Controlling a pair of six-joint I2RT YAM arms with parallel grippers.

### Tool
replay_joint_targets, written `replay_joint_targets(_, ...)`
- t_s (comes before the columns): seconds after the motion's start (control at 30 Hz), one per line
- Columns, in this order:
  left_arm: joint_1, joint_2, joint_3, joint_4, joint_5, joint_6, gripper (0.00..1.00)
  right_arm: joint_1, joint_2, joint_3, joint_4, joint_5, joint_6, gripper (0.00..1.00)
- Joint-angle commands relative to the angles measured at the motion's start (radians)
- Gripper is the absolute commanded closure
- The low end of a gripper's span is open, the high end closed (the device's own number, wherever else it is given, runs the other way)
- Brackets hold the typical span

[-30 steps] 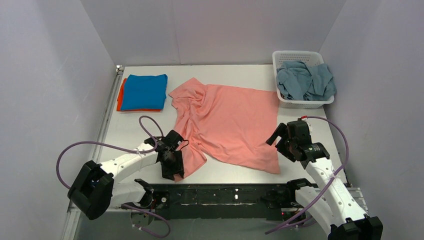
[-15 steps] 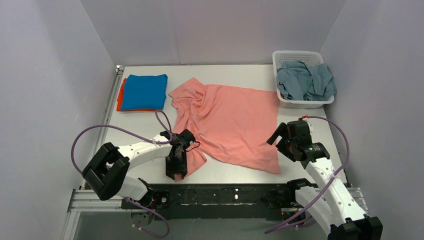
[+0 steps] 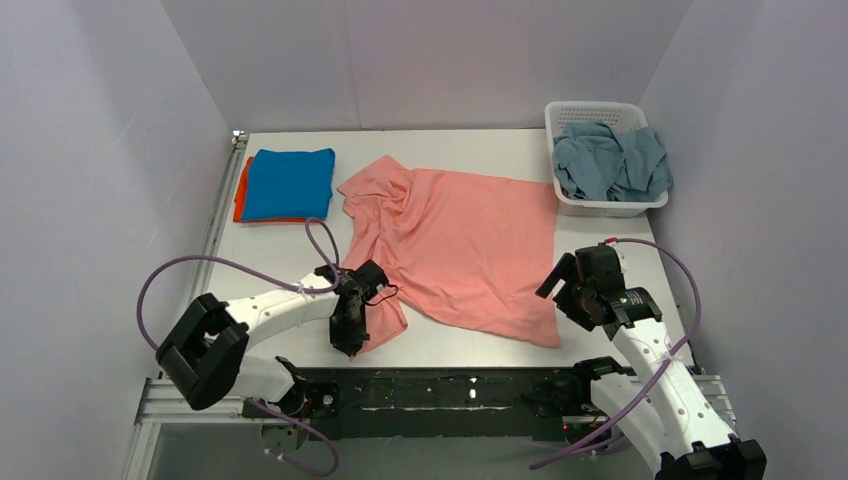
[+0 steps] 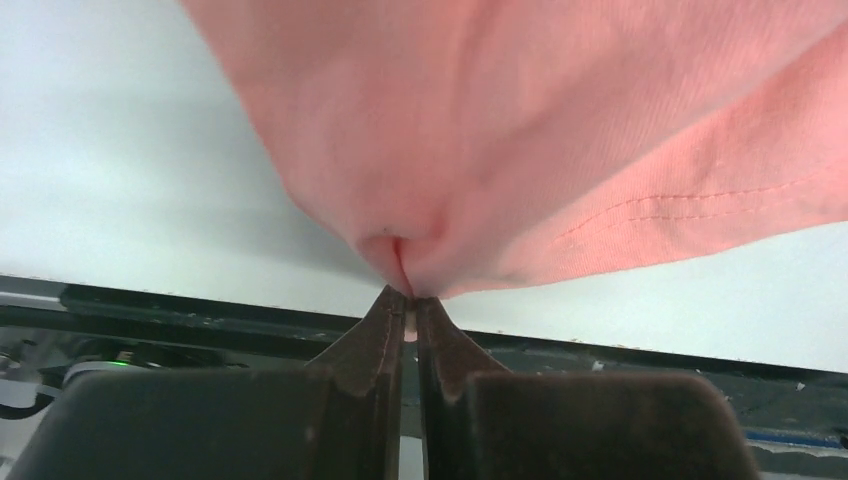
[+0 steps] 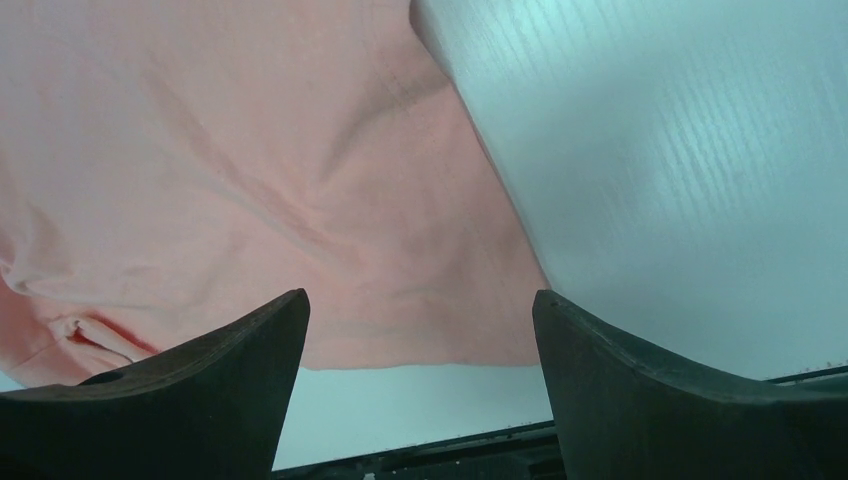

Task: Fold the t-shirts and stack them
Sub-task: Flatten out the tshirt

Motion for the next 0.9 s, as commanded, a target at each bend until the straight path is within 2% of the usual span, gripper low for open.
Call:
replay_joint_targets(0.0,0.001,-0.135,-0.042,-0.159,-0.132,-0.018,1.00,-0.005,0.000,0.014,-0.104,-0.089,0.048,0.12)
replay_joint_targets(0.13,0.001,-0.197,-0.043,-0.194,-0.103,-0.039,1.00,-0.004,0.045,-0.013,-0.171,-0.161,0.093,0.21)
replay_joint_targets(0.3,0.000,-0.252,-0.073,-0.211,-0.087,-0.073,1.00,0.001,0.050,-0.032,-0.191,-0.128,0.173,0.27)
replay_joint_targets(0.43,0.001,-0.324,-0.092,-0.263,-0.114,-0.097,1.00,0.002,0.102,-0.048,-0.177,-0.138,0.227,0.27)
replay_joint_targets(0.57,0.000,-0.405,-0.089,-0.376,-0.209,-0.111,1.00,0.004,0.155,-0.086,-0.149,-0.162,0.268,0.27)
replay_joint_targets(0.7,0.001,-0.440,-0.105,-0.442,-0.301,-0.131,1.00,0.020,0.143,-0.088,-0.164,-0.162,0.322,0.28)
replay_joint_targets(0.87,0.001,-0.449,-0.101,-0.450,-0.320,-0.128,1.00,0.097,0.128,-0.101,-0.189,-0.145,0.442,0.30)
